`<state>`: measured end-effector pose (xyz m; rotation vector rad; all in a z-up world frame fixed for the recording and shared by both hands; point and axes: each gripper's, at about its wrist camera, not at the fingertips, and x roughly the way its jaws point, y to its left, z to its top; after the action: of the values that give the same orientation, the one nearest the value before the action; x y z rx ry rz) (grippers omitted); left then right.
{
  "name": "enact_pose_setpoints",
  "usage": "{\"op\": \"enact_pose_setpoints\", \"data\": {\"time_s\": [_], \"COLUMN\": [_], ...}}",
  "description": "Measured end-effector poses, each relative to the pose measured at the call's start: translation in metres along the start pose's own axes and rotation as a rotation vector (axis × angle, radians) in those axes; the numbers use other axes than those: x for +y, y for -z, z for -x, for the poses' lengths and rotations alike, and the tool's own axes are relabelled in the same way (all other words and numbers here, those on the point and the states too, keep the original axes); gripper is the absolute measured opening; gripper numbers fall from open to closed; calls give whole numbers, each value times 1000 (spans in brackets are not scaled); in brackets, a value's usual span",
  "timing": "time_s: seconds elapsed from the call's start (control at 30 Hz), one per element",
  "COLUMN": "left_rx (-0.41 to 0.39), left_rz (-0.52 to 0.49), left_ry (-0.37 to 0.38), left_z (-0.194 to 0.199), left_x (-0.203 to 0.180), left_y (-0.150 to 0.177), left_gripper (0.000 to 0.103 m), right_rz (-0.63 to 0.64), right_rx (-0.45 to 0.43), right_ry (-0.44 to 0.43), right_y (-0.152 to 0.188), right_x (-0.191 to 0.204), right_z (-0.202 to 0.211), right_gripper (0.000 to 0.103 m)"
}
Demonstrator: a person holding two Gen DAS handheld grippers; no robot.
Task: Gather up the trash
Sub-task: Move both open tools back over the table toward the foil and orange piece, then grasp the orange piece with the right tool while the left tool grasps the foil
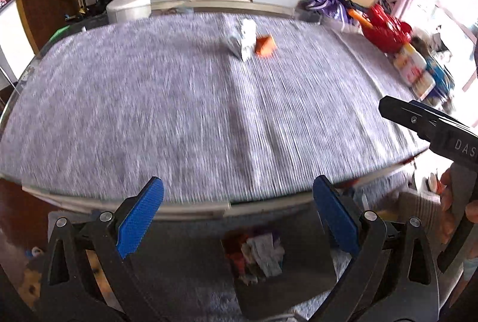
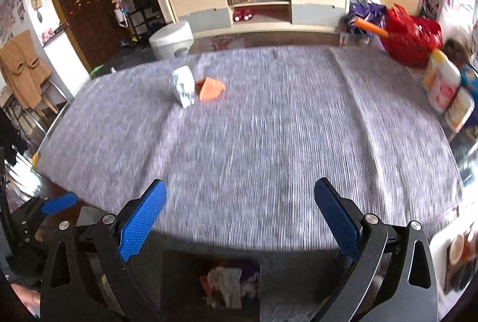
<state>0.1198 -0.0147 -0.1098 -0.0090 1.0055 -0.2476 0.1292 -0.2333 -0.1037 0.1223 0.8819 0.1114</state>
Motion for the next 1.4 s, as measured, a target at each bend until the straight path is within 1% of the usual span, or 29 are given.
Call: {"op": "enact_pose_setpoints", "data": {"time_s": [0.1,0.27,0.4,0.57,0.63,0.67,0.7,0.8,0.93,1.03,1.07,1.13,1.17,1.3,1.4], "left_rx": [-3,2,13,33,43,47,51,63,64,62,62,62,62,60,50], "left_rz": [19,24,25,15,14,12,10,7,4,-8,-12,-20,-25,-24,-23], "left_ry": [-11,-26,-36,-40,-38,-37,-35,-27,-18,-14,-12,-11,-13,-8,13], "left_z": [-8,-29,-45,-70,-81,-84,-88,-99,-109,-114,-115,-118,-121,-127,-131], "left_x": [7,15,23,31,33,34,34,36,36,34,33,31,30,25,20], "left_y": [-21,-54,-72,-91,-96,-98,-99,-105,-113,-120,-122,-126,-128,-136,-143], "left_gripper": [95,95,95,95,95,95,95,95,95,95,95,95,95,95,95], "right_rz": [-1,-13,-19,-37,-41,-46,-49,-33,-18,-4,8,7,6,33,11], "right_rx": [-8,8,30,61,91,111,121,140,163,172,162,164,167,142,116], "right_ry": [0,-4,-19,-58,-84,-99,-106,-110,-131,-134,-133,-161,-186,-167,-168], "right_y": [-19,-51,-66,-85,-92,-95,-97,-103,-103,-104,-105,-109,-111,-117,-123], "right_x": [1,3,4,5,7,7,7,12,20,23,25,26,27,28,16], "right_z": [-12,-45,-74,-113,-134,-143,-149,-166,-178,-186,-186,-190,-191,-189,-179], "right_gripper": [99,99,99,99,86,76,71,70,68,63,61,50,42,40,40]}}
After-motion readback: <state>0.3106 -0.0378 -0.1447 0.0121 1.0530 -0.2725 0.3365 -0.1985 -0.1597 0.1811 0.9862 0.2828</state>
